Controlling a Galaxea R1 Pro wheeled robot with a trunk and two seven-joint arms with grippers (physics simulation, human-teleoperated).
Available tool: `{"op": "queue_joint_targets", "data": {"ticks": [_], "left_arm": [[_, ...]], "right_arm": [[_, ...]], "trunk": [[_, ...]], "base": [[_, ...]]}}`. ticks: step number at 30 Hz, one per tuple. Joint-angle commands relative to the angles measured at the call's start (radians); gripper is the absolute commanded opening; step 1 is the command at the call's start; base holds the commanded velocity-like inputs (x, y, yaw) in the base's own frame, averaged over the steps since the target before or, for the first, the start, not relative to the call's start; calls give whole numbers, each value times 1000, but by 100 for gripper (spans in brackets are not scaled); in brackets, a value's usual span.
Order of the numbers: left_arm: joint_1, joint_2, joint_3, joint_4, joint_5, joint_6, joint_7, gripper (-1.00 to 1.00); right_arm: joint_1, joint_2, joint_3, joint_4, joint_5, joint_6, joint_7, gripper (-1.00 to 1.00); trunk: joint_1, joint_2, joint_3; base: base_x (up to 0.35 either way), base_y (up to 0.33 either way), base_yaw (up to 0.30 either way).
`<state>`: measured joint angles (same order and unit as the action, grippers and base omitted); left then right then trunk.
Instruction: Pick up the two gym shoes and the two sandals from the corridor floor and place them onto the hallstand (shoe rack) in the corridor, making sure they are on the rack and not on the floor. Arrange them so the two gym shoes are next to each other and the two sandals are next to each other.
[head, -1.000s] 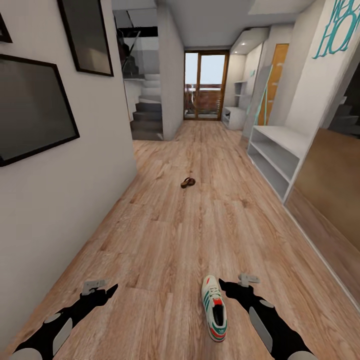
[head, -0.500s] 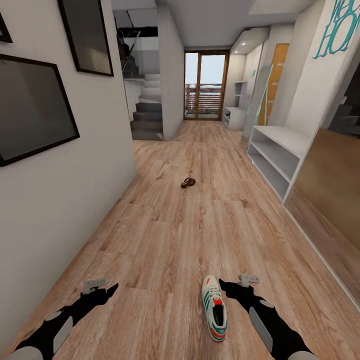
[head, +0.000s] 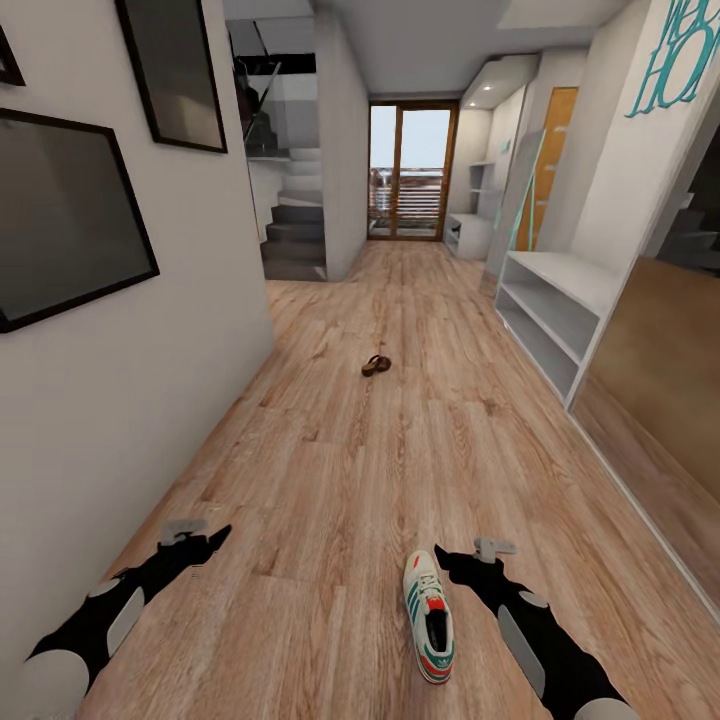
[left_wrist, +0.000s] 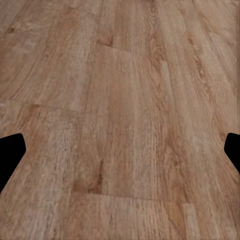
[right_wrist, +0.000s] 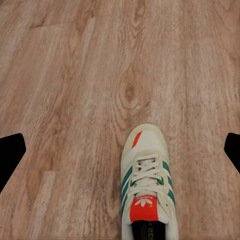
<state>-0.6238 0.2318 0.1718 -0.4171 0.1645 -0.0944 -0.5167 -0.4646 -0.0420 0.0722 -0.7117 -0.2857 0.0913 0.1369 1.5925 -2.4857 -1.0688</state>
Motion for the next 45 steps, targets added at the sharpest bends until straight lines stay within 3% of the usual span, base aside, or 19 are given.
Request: {"op": "queue_joint_targets", "data": {"ticks": [1,14,26,29,35,45], "left_arm": [[-7,-1,3,1,4,0,-6,100],[-80,-31,2,1,3,1,-6,100],[-80,-34,3,1,3,1,-6,100],[-80,-34,3,1,3,1,-6,100],[-80,-35,2,1,3,1,-6,100],[-80,-45,1,1,3,1,-6,100]], "right_arm": [[0,-1,3,-1,-9,5,0,100],[0,-1,3,3,-9,5,-2,100],[0,-1,3,5,-9,3,-6,100],[0,0,4,20,-9,-1,-6,100],[0,2,6,141,-7,-10,-7,100],[0,3,6,178,-6,-36,-8,100]], "trunk": [[0,0,-1],[0,0,-1],[0,0,-1],[0,0,-1],[0,0,-1],[0,0,-1]], "base": [[0,0,0],[-77,23,0],[-114,42,0],[-8,3,0],[-2,1,0],[0,0,0]]}}
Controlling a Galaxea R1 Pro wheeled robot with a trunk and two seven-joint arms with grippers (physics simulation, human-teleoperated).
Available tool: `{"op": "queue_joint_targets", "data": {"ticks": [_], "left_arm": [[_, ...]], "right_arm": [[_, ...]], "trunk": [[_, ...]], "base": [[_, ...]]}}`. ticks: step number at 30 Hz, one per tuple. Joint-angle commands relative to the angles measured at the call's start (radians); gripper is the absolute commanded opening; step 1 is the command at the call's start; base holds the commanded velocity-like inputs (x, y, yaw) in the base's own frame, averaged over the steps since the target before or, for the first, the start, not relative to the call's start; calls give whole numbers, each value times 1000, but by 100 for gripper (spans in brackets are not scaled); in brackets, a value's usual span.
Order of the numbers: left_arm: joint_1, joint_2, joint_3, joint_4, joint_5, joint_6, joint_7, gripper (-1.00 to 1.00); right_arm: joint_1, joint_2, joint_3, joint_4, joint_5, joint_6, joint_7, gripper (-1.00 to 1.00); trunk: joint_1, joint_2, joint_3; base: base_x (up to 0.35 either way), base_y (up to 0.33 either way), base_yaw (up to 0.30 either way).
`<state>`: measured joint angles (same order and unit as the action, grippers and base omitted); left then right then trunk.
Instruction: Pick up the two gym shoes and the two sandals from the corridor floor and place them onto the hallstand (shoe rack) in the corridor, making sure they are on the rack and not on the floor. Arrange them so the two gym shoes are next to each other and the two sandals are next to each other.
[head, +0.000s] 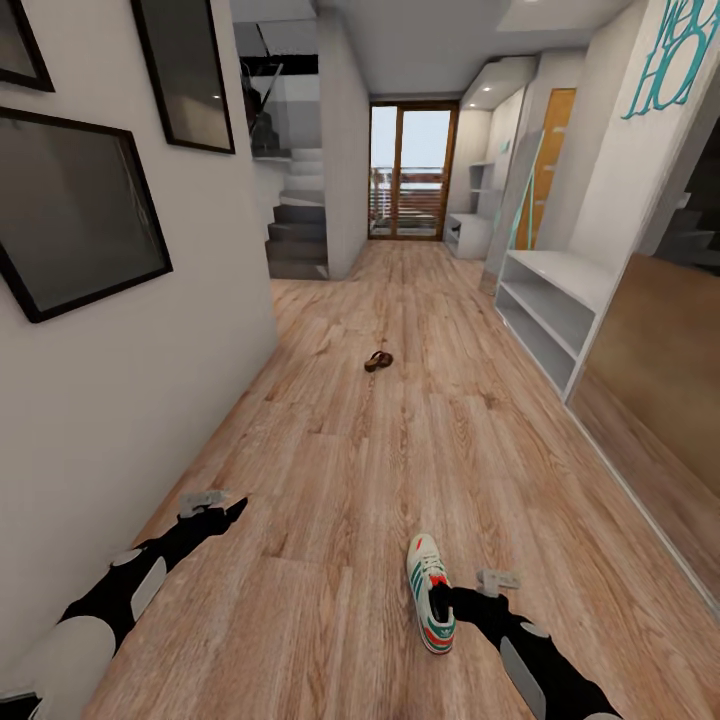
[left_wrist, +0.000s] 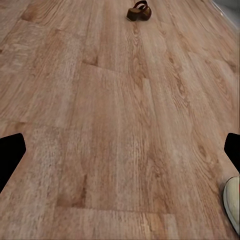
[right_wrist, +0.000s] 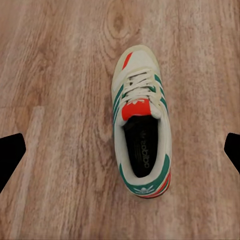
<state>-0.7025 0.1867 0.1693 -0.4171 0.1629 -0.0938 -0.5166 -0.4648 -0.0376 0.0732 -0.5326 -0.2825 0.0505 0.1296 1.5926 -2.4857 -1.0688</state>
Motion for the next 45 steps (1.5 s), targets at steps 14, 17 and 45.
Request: {"op": "queue_joint_targets", "data": {"ticks": [14,17,45], "left_arm": [[0,-11,3,1,4,0,-6,100],[0,-12,3,1,4,0,-7,100],[0,-20,2,1,4,0,-8,100]], "right_arm": [[0,4,4,-3,-6,-14,-1,100],[0,5,4,-5,-6,-39,-1,100],[0,4,5,-4,-6,-309,4,100]], "trunk": [[0,0,-1],[0,0,-1],[0,0,-1]], "base": [[0,0,0],[0,0,0],[0,0,0]]}}
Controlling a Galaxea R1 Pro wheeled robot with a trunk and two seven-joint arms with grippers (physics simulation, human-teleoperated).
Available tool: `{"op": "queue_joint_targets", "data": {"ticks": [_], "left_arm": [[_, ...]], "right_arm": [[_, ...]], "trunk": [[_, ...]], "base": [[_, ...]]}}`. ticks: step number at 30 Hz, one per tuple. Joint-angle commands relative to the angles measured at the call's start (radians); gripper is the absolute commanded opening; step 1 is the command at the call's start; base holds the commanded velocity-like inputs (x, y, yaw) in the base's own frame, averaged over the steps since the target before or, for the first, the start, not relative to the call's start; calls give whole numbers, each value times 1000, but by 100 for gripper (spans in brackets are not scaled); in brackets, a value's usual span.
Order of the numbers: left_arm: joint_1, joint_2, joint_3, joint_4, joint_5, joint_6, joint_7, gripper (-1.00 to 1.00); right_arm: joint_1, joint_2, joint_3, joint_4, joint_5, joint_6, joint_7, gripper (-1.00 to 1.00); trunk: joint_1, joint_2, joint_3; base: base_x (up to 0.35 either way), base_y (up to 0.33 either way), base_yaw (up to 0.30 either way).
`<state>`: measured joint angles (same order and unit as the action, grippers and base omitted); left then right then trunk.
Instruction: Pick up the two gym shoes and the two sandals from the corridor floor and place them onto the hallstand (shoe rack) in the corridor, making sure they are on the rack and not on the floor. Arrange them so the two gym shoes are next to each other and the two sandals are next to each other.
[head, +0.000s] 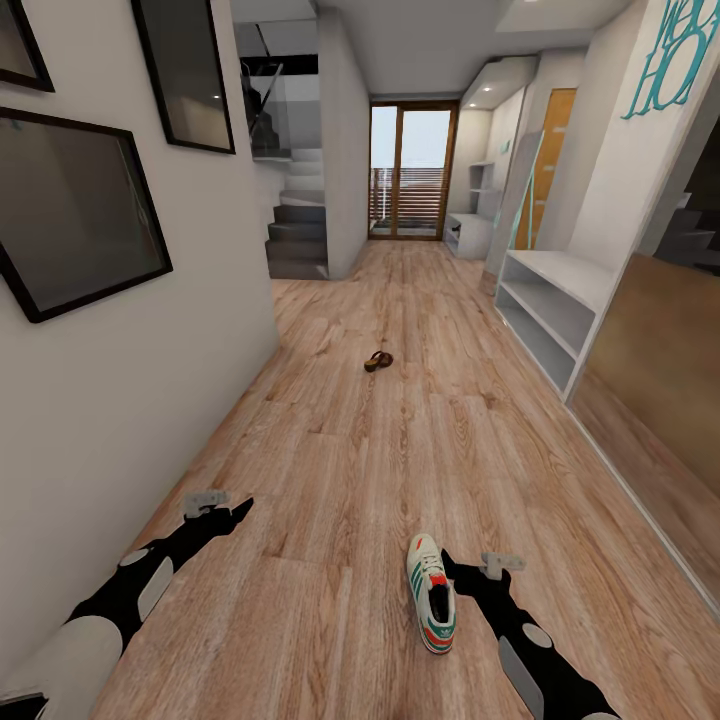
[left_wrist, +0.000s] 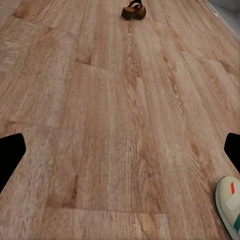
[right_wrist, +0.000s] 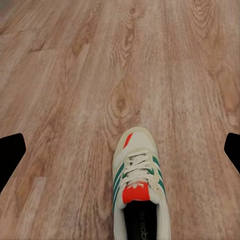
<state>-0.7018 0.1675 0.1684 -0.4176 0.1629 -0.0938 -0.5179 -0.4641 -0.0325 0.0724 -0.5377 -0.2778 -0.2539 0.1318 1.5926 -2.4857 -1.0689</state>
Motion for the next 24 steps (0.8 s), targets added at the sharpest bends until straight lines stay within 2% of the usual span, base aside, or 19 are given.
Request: {"op": "queue_joint_targets", "data": {"ticks": [1,5,10,16,20,24], "left_arm": [[-1,0,3,1,4,0,-7,100],[-1,0,3,1,4,0,-7,100],[-1,0,-1,1,3,2,-6,100],[-2,-1,-25,-1,3,14,-6,100],[-3,-3,-34,-17,2,44,-6,100],[-3,-5,-38,-80,2,93,-6,100]], "right_arm": [[-1,-1,6,1,-11,-5,2,100],[-1,-1,6,0,-11,-6,3,100],[-1,-1,6,0,-11,-6,3,100],[-1,-1,5,1,-12,-6,3,100],[-1,-1,5,1,-12,-6,3,100],[-1,-1,4,0,-12,-5,3,100]], "trunk": [[0,0,-1],[7,-14,-7],[10,-15,-28],[12,-17,-57],[14,-18,-78],[16,-19,-98]], "base": [[0,0,0],[0,0,0],[0,0,32],[0,0,131],[0,0,161],[0,0,166]]}}
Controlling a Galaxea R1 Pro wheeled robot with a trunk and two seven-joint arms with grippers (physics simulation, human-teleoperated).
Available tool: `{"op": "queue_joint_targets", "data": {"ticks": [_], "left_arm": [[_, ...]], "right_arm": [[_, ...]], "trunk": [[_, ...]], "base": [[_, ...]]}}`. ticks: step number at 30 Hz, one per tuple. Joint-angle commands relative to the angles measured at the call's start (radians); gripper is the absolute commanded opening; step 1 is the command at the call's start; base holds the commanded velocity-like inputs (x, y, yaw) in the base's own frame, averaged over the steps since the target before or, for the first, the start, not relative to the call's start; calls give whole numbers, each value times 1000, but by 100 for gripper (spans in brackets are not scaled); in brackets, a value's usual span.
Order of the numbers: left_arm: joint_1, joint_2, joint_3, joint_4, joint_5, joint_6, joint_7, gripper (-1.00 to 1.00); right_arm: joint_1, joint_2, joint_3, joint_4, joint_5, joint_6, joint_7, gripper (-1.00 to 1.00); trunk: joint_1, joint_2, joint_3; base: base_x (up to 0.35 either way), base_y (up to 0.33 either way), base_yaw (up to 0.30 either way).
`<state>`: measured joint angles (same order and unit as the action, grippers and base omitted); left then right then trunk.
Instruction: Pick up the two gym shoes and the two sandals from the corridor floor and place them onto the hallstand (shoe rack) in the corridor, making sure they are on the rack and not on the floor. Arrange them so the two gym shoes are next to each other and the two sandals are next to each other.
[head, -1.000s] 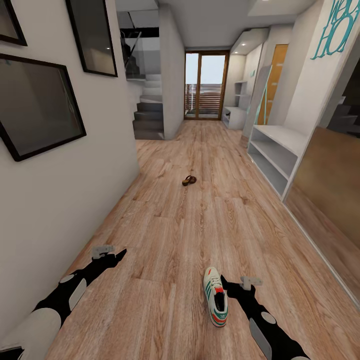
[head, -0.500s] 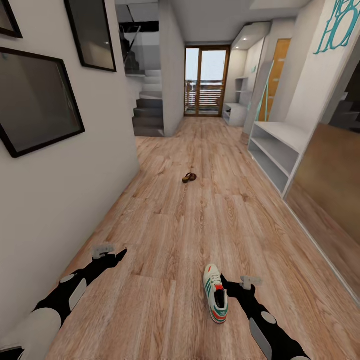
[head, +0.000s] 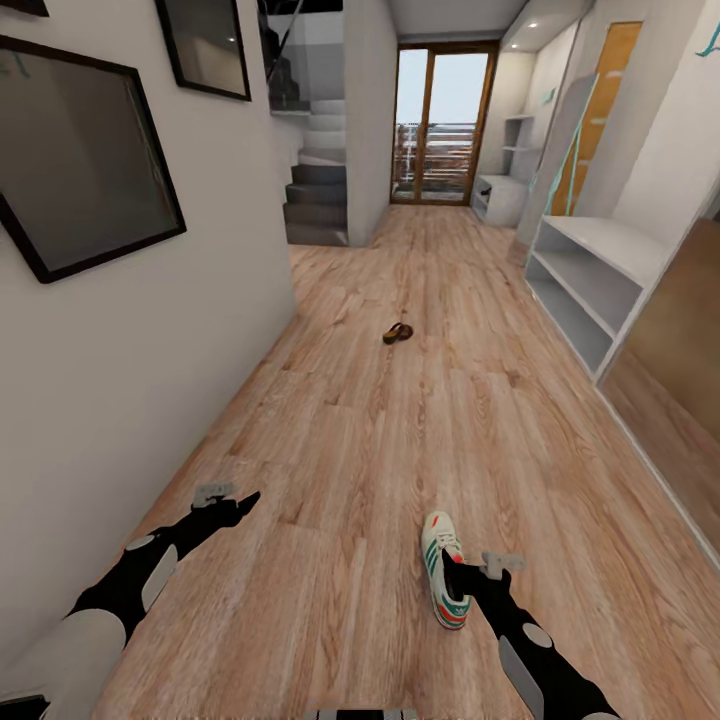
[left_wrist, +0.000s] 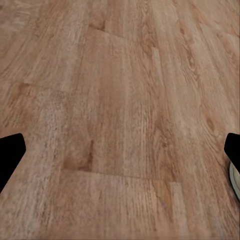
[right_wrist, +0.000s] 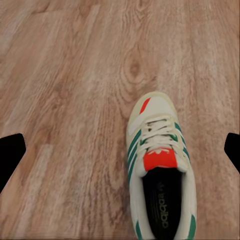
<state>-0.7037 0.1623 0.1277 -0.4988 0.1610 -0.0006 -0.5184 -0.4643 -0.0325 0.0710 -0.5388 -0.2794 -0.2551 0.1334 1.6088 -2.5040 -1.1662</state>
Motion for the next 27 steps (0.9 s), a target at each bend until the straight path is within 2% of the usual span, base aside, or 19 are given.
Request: {"op": "queue_joint_targets", "data": {"ticks": [1,11,21,27], "left_arm": [[-1,0,2,-7,4,7,-6,100],[0,-1,-24,-37,3,35,-5,100],[0,-1,-28,-39,5,36,-4,100],[0,-1,-28,-40,5,36,-4,100]], "right_arm": [[-1,-1,6,1,-11,-4,2,100],[-1,-1,4,1,-11,-4,2,100],[-1,-1,4,-2,-11,-4,2,100],[-1,-1,4,-5,-11,-4,1,100]], "trunk": [[0,-1,-6],[5,-3,-60],[9,-5,-115],[9,-5,-118]], "base": [[0,0,165],[0,0,114],[0,0,-61],[0,0,-30]]}}
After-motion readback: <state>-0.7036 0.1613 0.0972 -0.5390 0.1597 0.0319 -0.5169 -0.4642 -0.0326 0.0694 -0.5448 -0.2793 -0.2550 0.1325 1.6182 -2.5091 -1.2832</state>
